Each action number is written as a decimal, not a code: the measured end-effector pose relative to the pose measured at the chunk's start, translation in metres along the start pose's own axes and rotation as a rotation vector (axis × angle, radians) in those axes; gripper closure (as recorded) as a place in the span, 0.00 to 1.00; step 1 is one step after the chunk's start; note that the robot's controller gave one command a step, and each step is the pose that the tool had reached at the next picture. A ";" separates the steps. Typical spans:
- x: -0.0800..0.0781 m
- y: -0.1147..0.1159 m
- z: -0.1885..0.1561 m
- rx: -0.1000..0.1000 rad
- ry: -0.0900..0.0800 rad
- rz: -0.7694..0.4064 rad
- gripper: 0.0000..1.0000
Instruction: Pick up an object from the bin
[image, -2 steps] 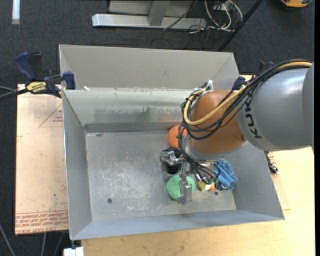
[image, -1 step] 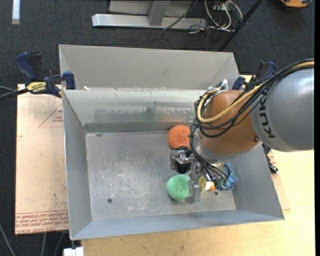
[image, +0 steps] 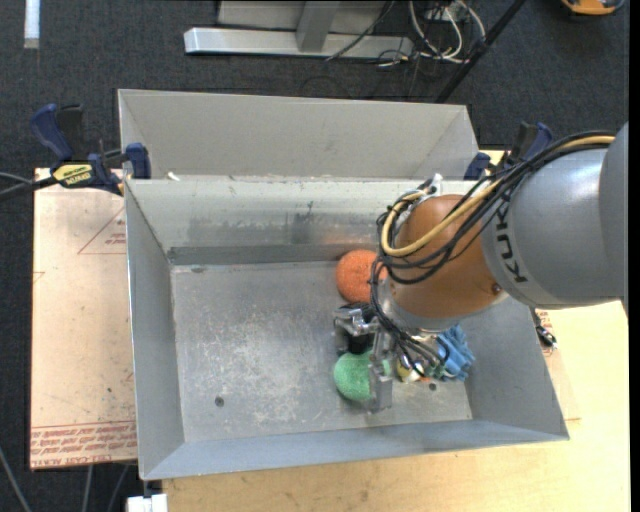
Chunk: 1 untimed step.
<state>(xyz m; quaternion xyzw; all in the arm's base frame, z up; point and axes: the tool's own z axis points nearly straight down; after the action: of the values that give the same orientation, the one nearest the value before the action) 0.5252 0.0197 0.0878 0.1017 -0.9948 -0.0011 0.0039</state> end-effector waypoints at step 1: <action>0.023 -0.003 0.018 -0.002 -0.010 0.054 1.00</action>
Offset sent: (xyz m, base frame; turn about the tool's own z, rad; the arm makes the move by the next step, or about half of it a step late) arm 0.0000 0.0000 0.0000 0.0000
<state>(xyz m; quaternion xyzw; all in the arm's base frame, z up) 0.5035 0.0122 0.0701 0.0747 -0.9972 -0.0023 -0.0008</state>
